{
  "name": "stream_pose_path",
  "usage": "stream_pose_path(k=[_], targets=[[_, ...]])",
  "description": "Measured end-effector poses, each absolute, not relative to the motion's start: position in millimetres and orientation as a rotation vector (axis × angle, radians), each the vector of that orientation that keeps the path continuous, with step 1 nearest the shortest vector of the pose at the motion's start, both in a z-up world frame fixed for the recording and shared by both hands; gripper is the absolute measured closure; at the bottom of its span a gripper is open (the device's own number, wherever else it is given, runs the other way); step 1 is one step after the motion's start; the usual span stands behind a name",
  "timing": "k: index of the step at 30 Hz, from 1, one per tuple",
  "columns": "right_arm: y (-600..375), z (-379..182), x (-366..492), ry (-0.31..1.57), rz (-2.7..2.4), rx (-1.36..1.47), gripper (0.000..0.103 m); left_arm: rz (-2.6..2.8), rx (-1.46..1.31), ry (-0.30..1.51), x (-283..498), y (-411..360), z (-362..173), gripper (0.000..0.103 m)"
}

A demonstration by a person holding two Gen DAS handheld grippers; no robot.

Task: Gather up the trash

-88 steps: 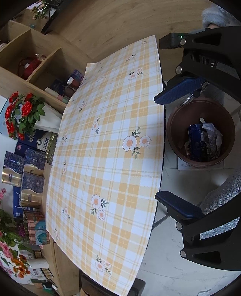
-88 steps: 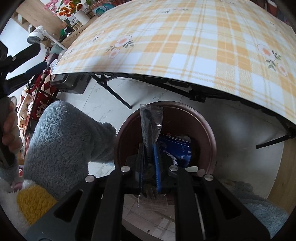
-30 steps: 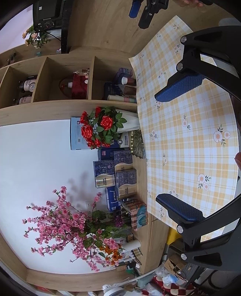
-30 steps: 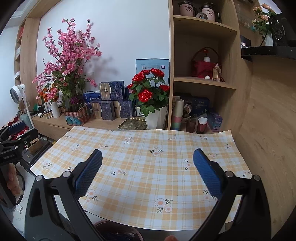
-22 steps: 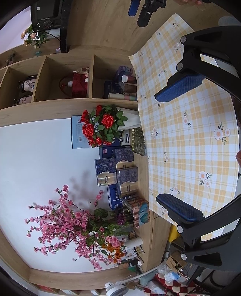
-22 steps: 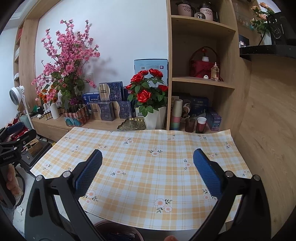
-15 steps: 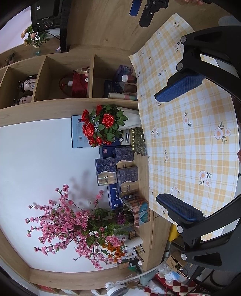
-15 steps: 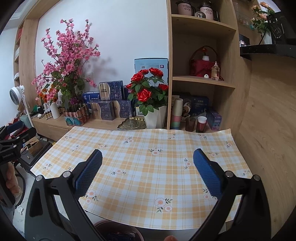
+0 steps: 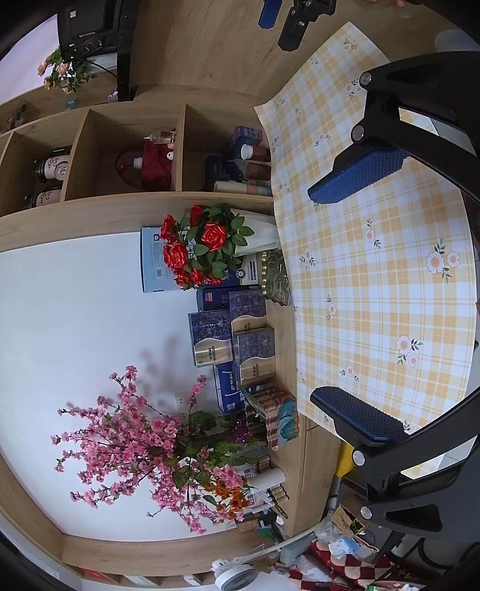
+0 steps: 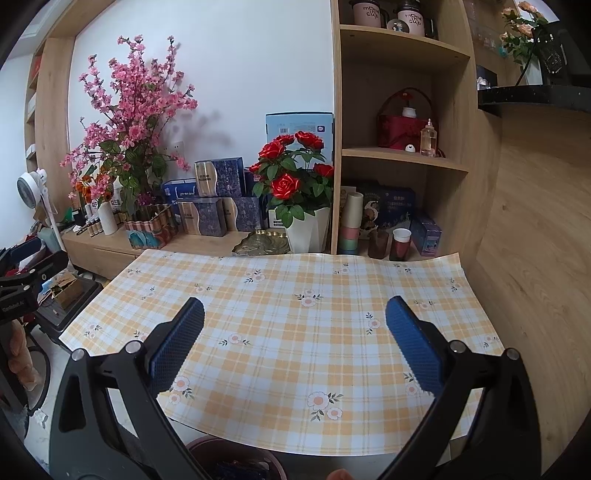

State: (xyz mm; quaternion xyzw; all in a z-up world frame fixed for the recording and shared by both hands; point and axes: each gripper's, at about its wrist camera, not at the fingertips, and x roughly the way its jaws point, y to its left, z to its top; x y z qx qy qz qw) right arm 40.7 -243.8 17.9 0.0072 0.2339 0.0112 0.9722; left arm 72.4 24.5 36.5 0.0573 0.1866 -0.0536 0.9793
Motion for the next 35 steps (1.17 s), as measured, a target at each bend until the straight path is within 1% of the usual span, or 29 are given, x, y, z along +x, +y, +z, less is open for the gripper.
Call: stream_pose_path(k=[35], targets=[[-251.1, 3.4, 38.7, 0.513, 0.001, 0.042, 0.006, -0.148, 0.124, 0.378, 73.2, 15.5, 35.0, 0.006]])
